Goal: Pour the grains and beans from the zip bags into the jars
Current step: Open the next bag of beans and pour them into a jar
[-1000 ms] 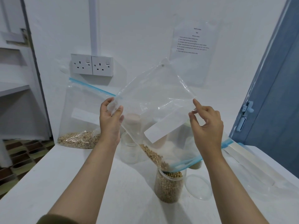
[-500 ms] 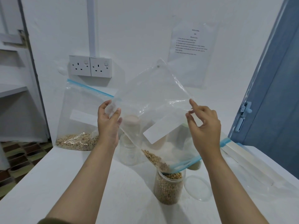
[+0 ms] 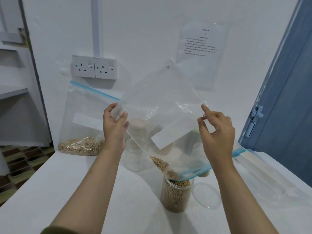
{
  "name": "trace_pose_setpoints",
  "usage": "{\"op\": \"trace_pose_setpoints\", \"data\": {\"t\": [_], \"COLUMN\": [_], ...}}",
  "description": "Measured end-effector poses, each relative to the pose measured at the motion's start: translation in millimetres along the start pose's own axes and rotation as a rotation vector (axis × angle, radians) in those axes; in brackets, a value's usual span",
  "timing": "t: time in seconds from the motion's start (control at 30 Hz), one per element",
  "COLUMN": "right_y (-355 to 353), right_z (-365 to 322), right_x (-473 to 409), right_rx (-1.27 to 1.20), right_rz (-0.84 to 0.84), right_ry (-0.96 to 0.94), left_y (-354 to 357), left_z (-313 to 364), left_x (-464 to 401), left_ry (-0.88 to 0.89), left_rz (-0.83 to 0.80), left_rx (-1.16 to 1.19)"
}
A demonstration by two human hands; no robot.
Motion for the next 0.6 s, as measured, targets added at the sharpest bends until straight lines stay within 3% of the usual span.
{"op": "trace_pose_setpoints", "data": {"t": [0.23, 0.4, 0.6], "right_y": [-3.2, 4.4, 7.4], "right_z": [1.7, 6.6, -2.3], "right_x": [3.3, -2.8, -2.9], "right_rx": [-0.014, 0.008, 0.02], "right_rz": [0.0, -0.118, -0.104], "right_ry": [0.022, 0.09, 0.029], "left_y": [5.2, 2.9, 1.0], "left_z": [6.2, 4.2, -1.4], "left_x": [2.2, 1.8, -0.8], "left_ry": [0.046, 0.069, 0.053], "left_rz": [-0.017, -0.004, 0.002], "left_rx": [-0.029, -0.034, -0.022]}}
Point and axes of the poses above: each hand's wrist, its own x-axis away from the middle knuckle, its own y-axis out of the palm, z = x × y, the point moved 9 cm from there along -x, towards the middle knuckle, and after that the axes turned 3 degrees about -y, right-handed, at the moved point
